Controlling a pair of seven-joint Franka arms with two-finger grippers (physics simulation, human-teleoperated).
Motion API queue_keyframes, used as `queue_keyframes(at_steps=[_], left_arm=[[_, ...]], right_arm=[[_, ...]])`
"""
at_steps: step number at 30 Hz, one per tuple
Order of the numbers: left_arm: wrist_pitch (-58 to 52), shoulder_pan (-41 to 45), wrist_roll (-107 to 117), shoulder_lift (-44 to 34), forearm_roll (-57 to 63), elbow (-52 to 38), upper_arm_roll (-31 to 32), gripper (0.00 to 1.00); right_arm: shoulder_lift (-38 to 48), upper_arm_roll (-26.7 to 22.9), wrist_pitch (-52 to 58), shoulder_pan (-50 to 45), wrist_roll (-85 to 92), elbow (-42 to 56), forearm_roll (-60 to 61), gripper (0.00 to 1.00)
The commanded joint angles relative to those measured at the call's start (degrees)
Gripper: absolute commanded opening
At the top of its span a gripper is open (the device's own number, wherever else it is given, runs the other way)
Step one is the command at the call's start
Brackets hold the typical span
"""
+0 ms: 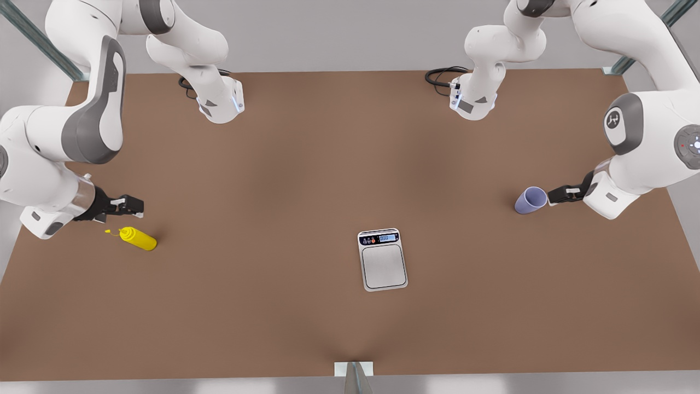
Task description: Move cup to the weight, pick up sauce bottle, pour sauce
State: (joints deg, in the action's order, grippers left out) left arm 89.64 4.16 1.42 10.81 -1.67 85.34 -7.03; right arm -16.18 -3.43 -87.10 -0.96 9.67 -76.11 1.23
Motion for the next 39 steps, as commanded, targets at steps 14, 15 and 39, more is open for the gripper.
queue_keyframes(at_steps=[14, 15, 39], left_arm=[[20.75, 0.23, -0.37, -13.27, 0.62, 32.34, -0.44, 1.0], [22.94, 0.23, -0.37, -15.12, 1.58, 35.67, -1.23, 1.0], [46.76, 0.14, -9.86, -5.37, 2.64, 51.77, -13.98, 0.99]], right_arm=[[-0.35, 0.09, -9.49, 25.83, 69.95, -11.6, 9.14, 1.0], [-0.61, 0.17, -10.63, 27.94, 75.84, -13.44, 10.1, 1.0], [-28.12, 0.53, -18.02, 39.63, 121.82, -17.93, 48.16, 1.0]])
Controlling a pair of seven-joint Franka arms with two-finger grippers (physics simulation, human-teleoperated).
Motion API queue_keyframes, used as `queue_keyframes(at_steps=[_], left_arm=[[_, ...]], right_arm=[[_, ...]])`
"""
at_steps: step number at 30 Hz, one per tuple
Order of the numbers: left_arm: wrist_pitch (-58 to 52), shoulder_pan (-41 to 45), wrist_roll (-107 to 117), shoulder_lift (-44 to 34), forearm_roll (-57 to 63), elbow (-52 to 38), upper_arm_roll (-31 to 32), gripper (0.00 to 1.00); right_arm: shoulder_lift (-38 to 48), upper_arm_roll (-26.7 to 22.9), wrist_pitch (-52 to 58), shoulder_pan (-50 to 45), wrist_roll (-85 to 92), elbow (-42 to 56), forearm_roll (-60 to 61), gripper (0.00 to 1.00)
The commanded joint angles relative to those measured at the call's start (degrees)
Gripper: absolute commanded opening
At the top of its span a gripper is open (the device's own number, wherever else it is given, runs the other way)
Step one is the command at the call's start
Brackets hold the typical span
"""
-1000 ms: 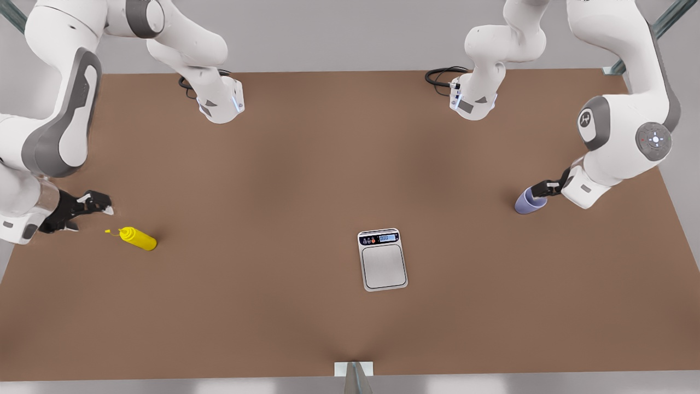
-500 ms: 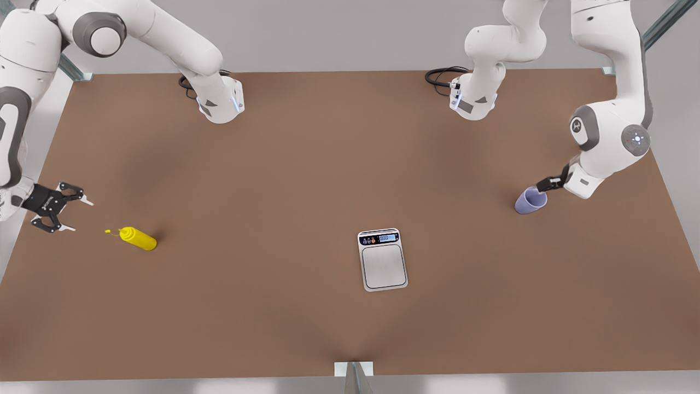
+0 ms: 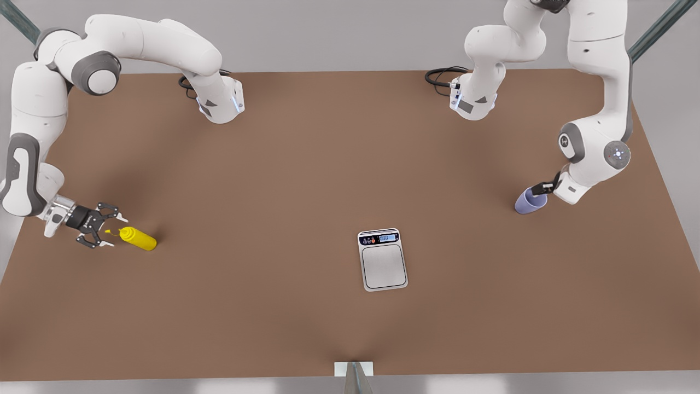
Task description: Move cup to the weight, pick up sauce bottle, pour sauce
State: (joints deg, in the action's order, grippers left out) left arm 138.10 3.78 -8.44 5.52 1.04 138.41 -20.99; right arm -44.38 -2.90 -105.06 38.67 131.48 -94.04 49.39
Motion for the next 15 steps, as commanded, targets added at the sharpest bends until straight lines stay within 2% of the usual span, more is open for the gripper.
queue_keyframes(at_steps=[1, 4, 6, 7, 9, 11, 13, 15], left_arm=[[0.5, 0.52, 0.0, 0.02, -0.16, 0.46, -0.02, 0.99], [0.86, 0.52, 0.0, 0.02, -0.08, 1.43, -0.1, 0.98], [4.54, 0.52, -0.17, 1.95, -0.08, 2.92, -0.19, 0.84], [4.81, 0.44, -1.4, 2.22, -0.08, 2.92, -0.98, 0.81], [6.22, 0.43, -1.93, 3.53, -0.43, 2.92, -1.24, 0.64], [6.22, 0.43, -1.93, 3.53, -1.57, 2.92, -1.25, 0.54], [6.22, 0.43, -2.02, 3.53, -3.5, 2.83, -1.25, 0.21], [6.66, 0.43, -2.02, 3.62, -3.59, 2.83, -1.16, 0.21]], right_arm=[[0.0, 0.0, 0.03, 0.0, 0.0, 0.0, 0.0, 1.0], [-0.09, 0.0, 0.03, 0.0, 0.09, 0.0, 0.0, 1.0], [-0.18, 0.0, 0.03, 0.0, 0.09, 0.0, 0.0, 1.0], [-0.27, 0.0, -0.06, 0.0, 0.09, 0.0, 0.0, 1.0], [-0.44, 0.0, -0.06, 0.0, 0.0, 0.35, 0.0, 1.0], [-0.44, 0.0, -0.06, 0.09, 0.0, 0.35, 0.0, 1.0], [-0.44, 0.0, 0.03, 0.18, 0.09, 0.53, 0.0, 1.0], [-0.44, 0.0, 0.03, 0.18, 0.0, 0.62, 0.0, 1.0]])
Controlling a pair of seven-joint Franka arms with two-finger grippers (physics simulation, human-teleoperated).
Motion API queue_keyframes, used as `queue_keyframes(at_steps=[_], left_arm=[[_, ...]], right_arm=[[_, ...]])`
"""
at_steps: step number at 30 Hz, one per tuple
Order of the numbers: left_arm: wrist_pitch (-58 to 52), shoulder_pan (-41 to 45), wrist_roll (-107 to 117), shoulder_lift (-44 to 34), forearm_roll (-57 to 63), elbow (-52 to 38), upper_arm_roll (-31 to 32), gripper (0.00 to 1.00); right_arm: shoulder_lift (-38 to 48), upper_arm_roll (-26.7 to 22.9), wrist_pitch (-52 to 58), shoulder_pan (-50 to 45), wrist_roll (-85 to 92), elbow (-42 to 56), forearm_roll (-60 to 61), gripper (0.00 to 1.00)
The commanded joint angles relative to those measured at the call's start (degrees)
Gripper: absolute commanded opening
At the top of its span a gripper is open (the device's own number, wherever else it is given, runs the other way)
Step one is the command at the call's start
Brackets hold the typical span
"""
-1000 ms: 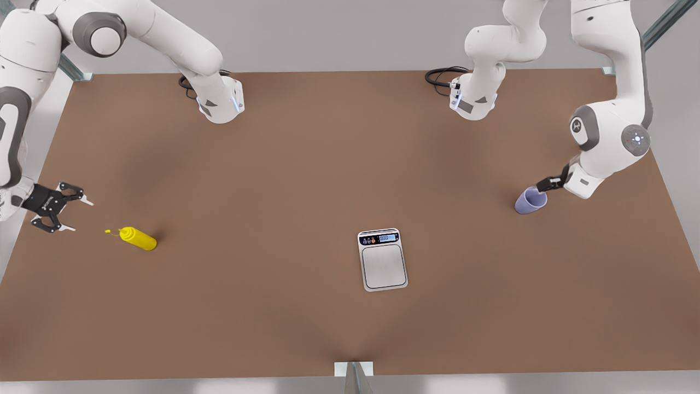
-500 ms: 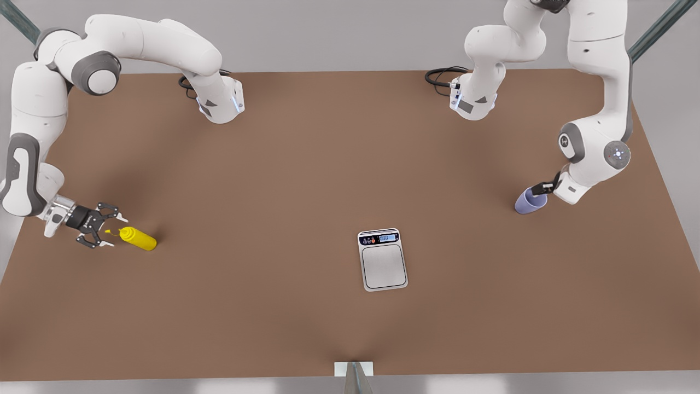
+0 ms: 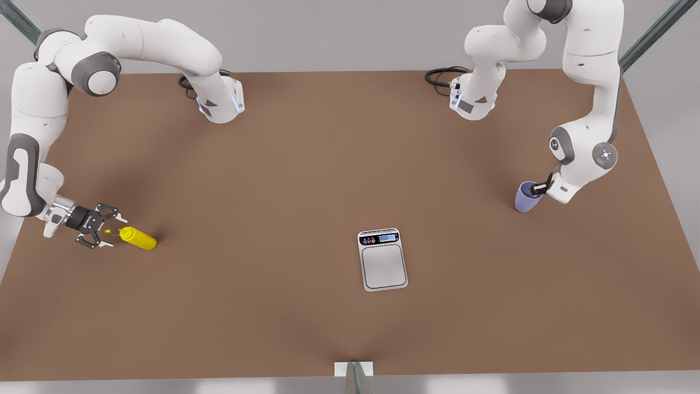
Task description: Move cup to the weight, pick up sauce bottle, pour sauce
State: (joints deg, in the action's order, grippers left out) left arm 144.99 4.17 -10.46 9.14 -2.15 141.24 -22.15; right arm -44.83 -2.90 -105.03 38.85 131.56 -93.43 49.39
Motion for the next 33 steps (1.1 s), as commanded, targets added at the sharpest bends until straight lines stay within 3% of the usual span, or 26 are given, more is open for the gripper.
queue_keyframes(at_steps=[1, 16, 21, 33], left_arm=[[0.03, 0.05, 0.0, 0.09, -4.44, 0.0, 0.0, 0.21], [0.91, 0.13, -1.23, 1.41, -5.15, -0.35, 0.26, 0.21], [-1.2, 0.49, -1.4, 0.97, -12.18, -1.67, 0.79, 0.21], [-3.66, 0.84, -0.7, -0.61, -30.37, -2.99, 12.21, 0.21]], right_arm=[[0.0, 0.0, 0.0, 0.0, 0.02, 0.0, 0.09, 1.0], [-2.02, 2.9, 3.07, -0.44, 1.78, 0.62, 2.55, 1.0], [-2.11, 4.39, 3.16, -0.53, 1.77, 0.62, 2.81, 1.0], [-4.48, 6.86, 4.31, -0.62, 1.77, 2.11, 3.08, 1.0]])
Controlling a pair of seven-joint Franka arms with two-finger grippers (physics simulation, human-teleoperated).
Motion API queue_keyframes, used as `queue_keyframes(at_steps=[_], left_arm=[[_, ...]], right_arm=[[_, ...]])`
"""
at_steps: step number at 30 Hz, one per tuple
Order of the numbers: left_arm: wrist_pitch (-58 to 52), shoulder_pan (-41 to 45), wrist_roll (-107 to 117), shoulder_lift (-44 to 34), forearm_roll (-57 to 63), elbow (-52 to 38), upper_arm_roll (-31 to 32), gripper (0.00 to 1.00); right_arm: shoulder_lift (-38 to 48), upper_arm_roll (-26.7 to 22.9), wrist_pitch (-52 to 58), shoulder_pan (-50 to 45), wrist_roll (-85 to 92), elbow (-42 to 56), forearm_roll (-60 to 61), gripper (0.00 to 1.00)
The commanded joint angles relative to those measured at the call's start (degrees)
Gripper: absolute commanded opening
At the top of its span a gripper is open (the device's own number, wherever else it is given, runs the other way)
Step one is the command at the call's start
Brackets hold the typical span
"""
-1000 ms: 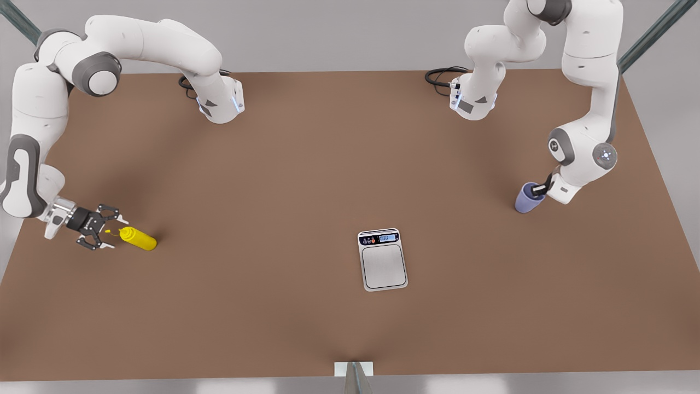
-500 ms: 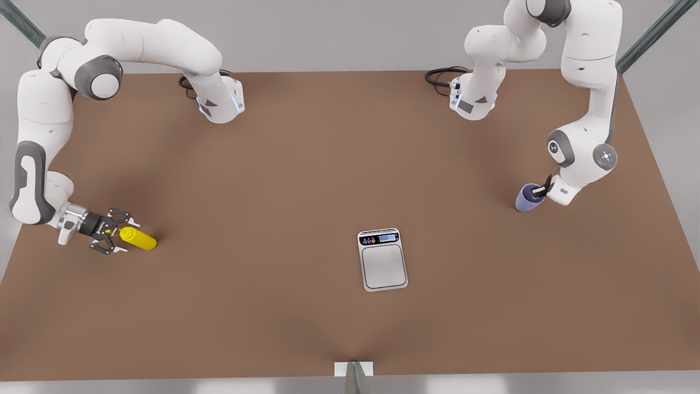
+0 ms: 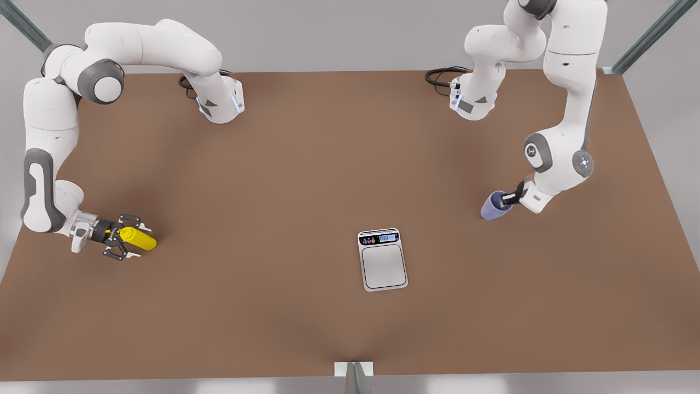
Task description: Move cup to the weight, pick up sauce bottle, pour sauce
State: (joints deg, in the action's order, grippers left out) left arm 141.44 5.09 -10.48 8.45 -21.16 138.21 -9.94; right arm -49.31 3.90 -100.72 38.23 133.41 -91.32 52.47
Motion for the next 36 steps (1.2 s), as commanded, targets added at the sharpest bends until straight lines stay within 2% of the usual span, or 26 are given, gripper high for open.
queue_keyframes(at_steps=[1, 2, 4, 6, 8, 15, 16, 18, 31, 36], left_arm=[[-0.63, -0.08, -0.5, -0.1, -11.45, -0.31, 0.09, 0.21], [-1.69, -0.08, -0.5, -0.36, -11.45, -0.75, 0.09, 0.21], [-1.6, 0.36, -0.42, 0.08, -14.17, -1.54, 1.41, 0.21], [-1.25, 2.47, -0.24, 0.25, -16.89, -2.07, 1.41, 0.21], [-1.16, 4.31, 1.69, 0.6, -17.95, -2.95, 1.59, 0.21], [-1.07, 10.91, 9.78, 3.51, -20.15, -7.96, 1.68, 0.21], [-1.16, 11.43, 11.27, 4.38, -20.15, -9.19, 1.76, 0.21], [-1.16, 12.84, 14.34, 5.7, -20.32, -11.56, 1.76, 0.21], [1.12, 25.14, 34.73, 12.82, -21.82, -22.02, 1.68, 0.21], [3.67, 29.1, 41.33, 15.98, -21.73, -25.45, 1.59, 0.21]], right_arm=[[-0.08, 0.05, 0.09, 0.01, 0.01, 0.0, 0.0, 1.0], [-0.09, 0.05, 0.09, 0.01, 0.01, 0.0, 0.0, 1.0], [-0.09, 0.05, 0.09, 0.01, -0.08, 0.0, 0.0, 0.8], [-0.44, 0.05, 0.0, 0.01, -0.17, 0.09, 0.18, 0.79], [-0.52, 0.05, 0.0, -0.08, -0.17, 0.26, 0.26, 0.74], [-1.05, 0.75, 0.0, -0.08, -0.43, 0.62, 0.7, 0.72], [-1.14, 0.75, 0.0, -0.08, -0.43, 0.62, 0.7, 0.65], [-1.23, 0.75, 0.0, -0.17, -0.52, 0.62, 0.79, 0.61], [-0.79, 0.75, 1.93, 0.09, -1.49, 1.85, 0.97, 0.57], [-0.09, 0.75, 4.22, -1.4, -5.79, 7.12, 0.35, 0.57]])
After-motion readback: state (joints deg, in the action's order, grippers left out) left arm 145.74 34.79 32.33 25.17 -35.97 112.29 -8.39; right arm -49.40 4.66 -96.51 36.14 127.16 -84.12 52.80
